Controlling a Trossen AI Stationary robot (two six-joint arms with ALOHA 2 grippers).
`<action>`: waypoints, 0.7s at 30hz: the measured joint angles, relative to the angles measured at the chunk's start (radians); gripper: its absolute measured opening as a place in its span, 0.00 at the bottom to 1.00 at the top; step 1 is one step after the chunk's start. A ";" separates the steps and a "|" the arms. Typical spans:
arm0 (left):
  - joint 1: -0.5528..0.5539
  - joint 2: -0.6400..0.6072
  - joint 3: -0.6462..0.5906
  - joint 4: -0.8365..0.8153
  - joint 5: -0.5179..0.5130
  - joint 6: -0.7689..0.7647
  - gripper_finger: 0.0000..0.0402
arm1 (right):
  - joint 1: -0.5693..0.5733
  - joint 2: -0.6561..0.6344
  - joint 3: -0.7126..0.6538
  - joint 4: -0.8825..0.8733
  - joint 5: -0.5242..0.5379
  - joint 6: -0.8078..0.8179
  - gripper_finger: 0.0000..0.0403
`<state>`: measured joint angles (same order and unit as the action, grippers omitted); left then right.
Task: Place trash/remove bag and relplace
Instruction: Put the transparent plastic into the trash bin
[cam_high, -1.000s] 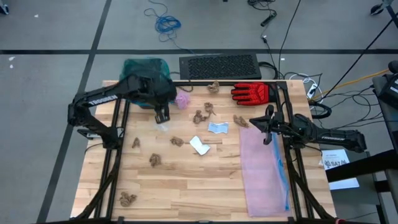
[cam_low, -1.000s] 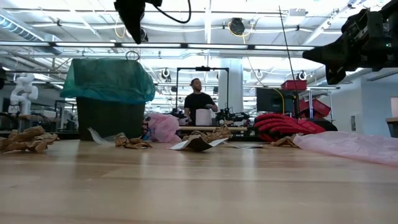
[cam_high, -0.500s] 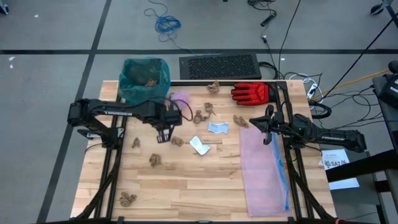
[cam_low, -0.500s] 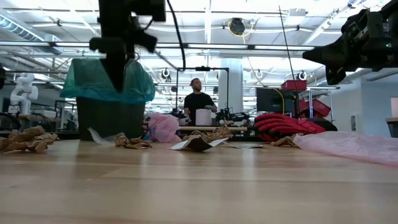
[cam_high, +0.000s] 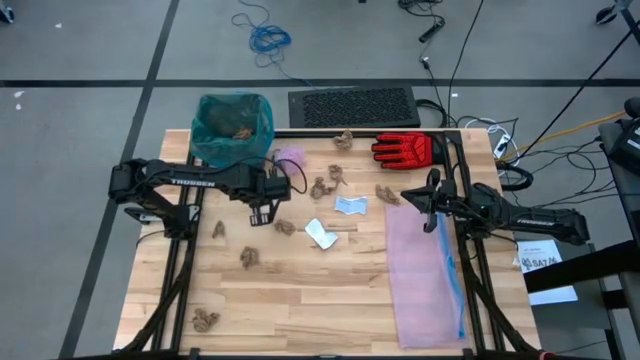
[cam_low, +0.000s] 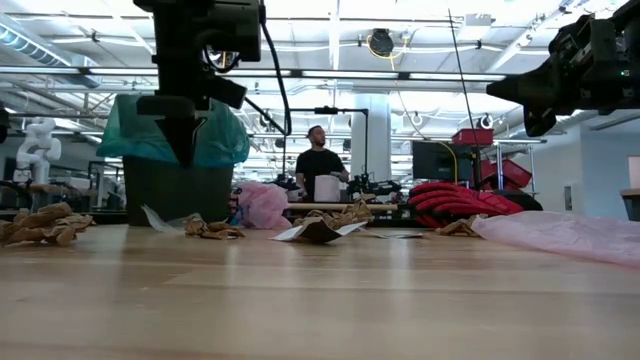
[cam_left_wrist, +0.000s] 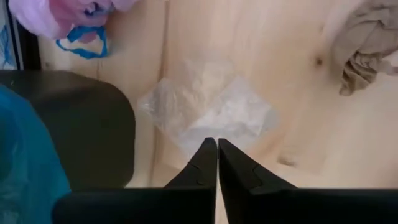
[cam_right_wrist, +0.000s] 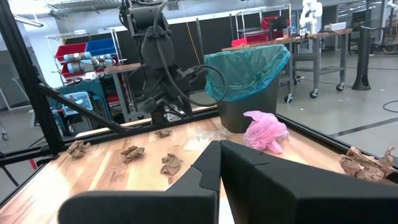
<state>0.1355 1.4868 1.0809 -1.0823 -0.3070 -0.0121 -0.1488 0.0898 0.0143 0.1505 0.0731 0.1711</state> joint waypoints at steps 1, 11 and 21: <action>-0.001 0.000 0.000 0.000 0.000 0.008 0.06 | 0.000 0.000 0.000 0.000 0.000 0.000 0.00; 0.000 -0.001 -0.052 0.035 0.074 0.062 0.32 | 0.000 0.000 0.000 -0.001 0.000 0.000 0.00; -0.007 -0.001 -0.187 0.250 0.124 -0.002 0.40 | 0.000 0.000 0.000 -0.001 0.000 0.000 0.00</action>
<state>0.1284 1.4860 0.8943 -0.8321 -0.1827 -0.0142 -0.1490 0.0902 0.0143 0.1497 0.0727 0.1711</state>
